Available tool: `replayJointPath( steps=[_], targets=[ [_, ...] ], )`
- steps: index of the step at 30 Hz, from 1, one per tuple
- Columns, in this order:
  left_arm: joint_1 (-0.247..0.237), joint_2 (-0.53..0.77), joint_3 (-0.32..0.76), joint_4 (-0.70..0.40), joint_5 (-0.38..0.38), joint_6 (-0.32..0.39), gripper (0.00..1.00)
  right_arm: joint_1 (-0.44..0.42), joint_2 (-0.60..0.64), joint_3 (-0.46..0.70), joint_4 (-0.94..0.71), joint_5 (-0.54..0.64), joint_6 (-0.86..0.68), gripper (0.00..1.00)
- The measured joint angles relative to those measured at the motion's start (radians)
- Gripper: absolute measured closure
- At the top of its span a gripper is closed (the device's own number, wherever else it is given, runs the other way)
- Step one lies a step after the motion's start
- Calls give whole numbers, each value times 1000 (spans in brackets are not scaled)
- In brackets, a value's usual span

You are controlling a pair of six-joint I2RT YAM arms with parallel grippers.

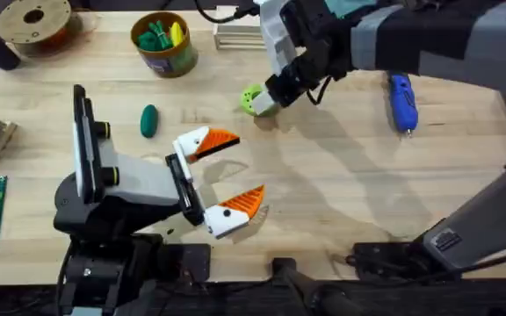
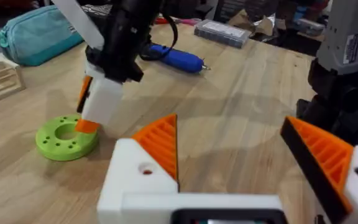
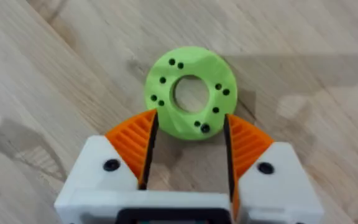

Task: Pick up the gripper from the table and insert it into the empty holder that is missing its gripper. Then pick up a screw, insert it into the mounting hole, and use the screwdriver to tighten it. Finally, clean up the table by picking up the vegetable and placing it into the bucket.

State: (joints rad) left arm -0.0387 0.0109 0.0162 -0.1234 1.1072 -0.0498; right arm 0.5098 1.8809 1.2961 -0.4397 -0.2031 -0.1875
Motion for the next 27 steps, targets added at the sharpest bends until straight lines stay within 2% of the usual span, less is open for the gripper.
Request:
replayJointPath(
  steps=[7,27],
  targets=[
    [0,0,0,0,0,0,15,15,0,45,-9,0,0,410],
    [0,0,0,0,0,0,15,24,30,48,-28,38,0,408]
  ],
)
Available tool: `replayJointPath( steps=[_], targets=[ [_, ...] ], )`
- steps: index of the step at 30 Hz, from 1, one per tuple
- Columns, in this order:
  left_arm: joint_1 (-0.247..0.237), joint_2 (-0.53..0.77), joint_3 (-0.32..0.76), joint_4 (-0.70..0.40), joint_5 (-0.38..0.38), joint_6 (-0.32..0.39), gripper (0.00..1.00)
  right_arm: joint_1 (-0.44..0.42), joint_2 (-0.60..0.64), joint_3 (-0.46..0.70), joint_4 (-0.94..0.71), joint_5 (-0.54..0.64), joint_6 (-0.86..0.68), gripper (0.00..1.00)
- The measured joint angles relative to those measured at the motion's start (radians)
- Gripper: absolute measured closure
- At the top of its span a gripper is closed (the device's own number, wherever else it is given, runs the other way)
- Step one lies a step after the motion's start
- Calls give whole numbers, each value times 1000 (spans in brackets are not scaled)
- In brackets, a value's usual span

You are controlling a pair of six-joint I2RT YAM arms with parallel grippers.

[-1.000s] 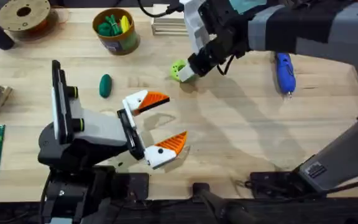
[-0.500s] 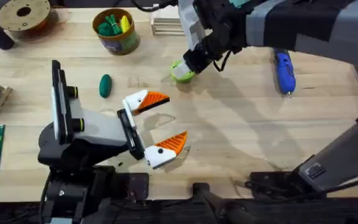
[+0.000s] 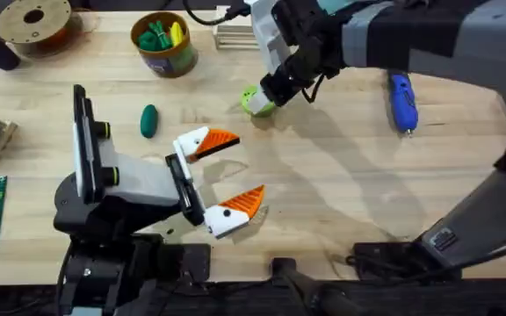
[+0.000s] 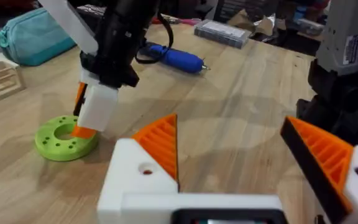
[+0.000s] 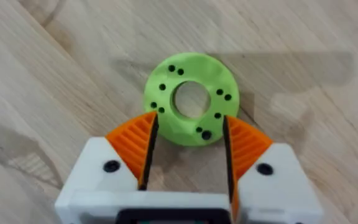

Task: Pick up the gripper from the table and insert it into the empty holder that is missing its gripper. Then pick up a screw, insert it into the mounting hole, and use the screwdriver to tighten it. Finally, clean up the table by picking up the vegetable and placing it into the bucket.

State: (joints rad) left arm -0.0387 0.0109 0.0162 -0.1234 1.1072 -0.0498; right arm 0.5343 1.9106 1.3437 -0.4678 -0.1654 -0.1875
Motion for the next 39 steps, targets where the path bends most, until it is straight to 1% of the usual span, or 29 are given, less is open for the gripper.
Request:
replayJointPath(
  steps=[8,9,10,12,18,22,32,35,39],
  targets=[
    [0,0,0,0,0,0,15,0,0,0,4,1,0,411],
    [0,0,0,0,0,0,15,0,0,0,4,2,0,421],
    [0,0,0,0,0,0,15,0,0,0,5,3,-1,472],
    [0,0,0,0,0,0,15,0,0,0,5,5,0,533],
    [0,0,0,0,0,0,15,0,0,0,4,5,0,615],
    [0,0,0,0,0,0,15,0,0,0,3,5,0,634],
    [0,0,0,0,0,0,15,0,0,0,-3,5,0,642],
    [0,0,0,0,0,0,15,0,0,0,-5,5,0,718],
    [0,0,0,0,0,0,15,0,0,0,-6,5,0,766]
  ],
)
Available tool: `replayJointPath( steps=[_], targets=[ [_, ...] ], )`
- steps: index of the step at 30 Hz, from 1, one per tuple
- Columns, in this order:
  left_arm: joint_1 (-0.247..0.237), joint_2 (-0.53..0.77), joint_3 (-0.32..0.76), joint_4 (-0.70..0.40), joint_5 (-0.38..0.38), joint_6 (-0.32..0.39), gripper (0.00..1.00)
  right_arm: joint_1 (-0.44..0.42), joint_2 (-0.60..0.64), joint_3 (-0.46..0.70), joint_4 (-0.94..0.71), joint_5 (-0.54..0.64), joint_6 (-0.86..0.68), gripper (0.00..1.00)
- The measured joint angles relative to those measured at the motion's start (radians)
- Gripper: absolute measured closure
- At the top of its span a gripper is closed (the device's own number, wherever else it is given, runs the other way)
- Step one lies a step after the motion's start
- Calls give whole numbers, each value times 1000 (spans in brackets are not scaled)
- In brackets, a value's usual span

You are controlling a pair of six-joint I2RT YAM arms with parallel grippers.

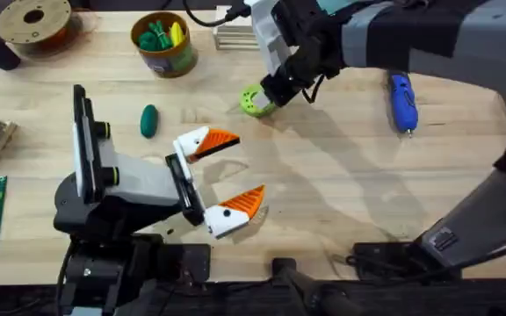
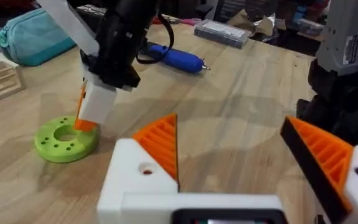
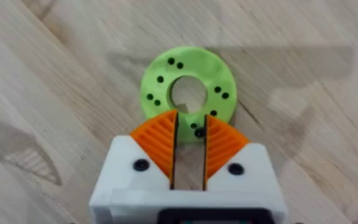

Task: Pick up the gripper from the table and insert it into the empty holder that is missing its gripper. Then pick up a screw, insert it into the mounting hole, and use the screwdriver to tighten it. Finally, clean up the table by picking up the vegetable and placing it into the bucket.

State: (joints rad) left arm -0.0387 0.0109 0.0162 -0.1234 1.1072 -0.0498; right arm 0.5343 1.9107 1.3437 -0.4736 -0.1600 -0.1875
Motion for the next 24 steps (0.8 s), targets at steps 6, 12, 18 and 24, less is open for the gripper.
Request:
replayJointPath(
  steps=[6,12,18,24],
  targets=[
    [0,0,0,0,0,0,15,0,0,0,0,2,0,810],
    [0,0,0,0,0,0,15,0,0,0,-1,3,0,861],
    [0,0,0,0,0,0,15,0,0,0,-2,3,0,884],
    [0,0,0,0,0,0,15,0,0,0,-14,3,0,827]
  ],
)
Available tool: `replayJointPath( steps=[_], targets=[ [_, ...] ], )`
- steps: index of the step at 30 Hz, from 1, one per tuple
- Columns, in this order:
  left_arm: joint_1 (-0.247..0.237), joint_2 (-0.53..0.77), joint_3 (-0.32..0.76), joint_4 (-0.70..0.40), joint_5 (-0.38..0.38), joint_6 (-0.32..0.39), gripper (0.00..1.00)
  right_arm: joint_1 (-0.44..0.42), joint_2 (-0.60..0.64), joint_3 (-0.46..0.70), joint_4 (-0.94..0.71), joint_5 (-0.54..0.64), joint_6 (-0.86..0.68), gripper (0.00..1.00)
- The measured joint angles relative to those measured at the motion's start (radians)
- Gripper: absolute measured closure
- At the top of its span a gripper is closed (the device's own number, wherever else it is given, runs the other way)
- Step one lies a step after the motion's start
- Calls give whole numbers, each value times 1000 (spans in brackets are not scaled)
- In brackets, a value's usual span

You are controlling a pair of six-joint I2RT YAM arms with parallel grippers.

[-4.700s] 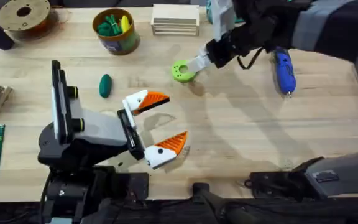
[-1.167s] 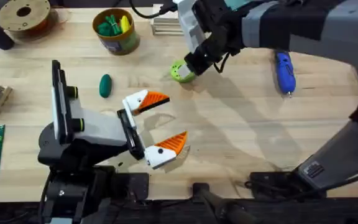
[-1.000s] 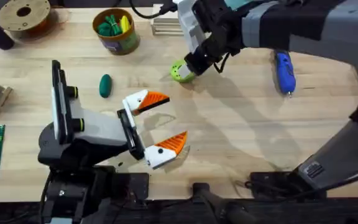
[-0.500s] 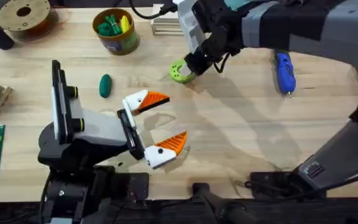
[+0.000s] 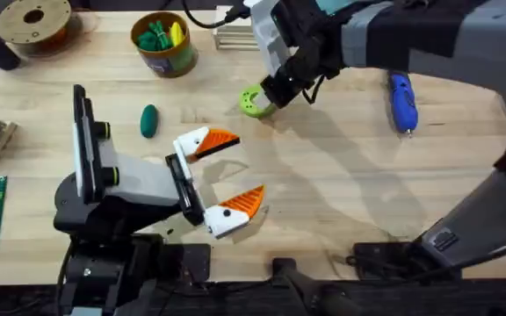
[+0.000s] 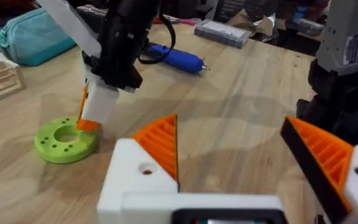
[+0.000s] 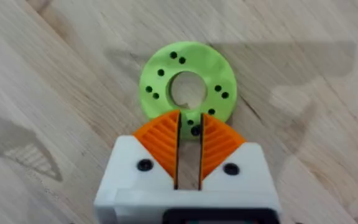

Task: Pick up the gripper from the table and insert it into the empty holder that is missing its gripper. Then pick up a screw, insert it into the mounting hole, and use the screwdriver to tighten it. Finally, clean up the table by picking up the vegetable and placing it into the bucket.

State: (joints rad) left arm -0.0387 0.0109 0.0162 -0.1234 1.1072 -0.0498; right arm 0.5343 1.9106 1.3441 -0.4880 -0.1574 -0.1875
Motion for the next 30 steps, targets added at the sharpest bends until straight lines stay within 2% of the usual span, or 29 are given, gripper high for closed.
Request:
replayJointPath(
  steps=[14,20,30],
  targets=[
    [0,0,0,0,0,0,15,0,0,5,-26,21,-1,825],
    [0,0,0,0,0,0,15,-1,0,8,-28,39,-3,992],
    [0,0,0,0,0,0,15,-1,0,9,-28,42,-3,995]
  ],
)
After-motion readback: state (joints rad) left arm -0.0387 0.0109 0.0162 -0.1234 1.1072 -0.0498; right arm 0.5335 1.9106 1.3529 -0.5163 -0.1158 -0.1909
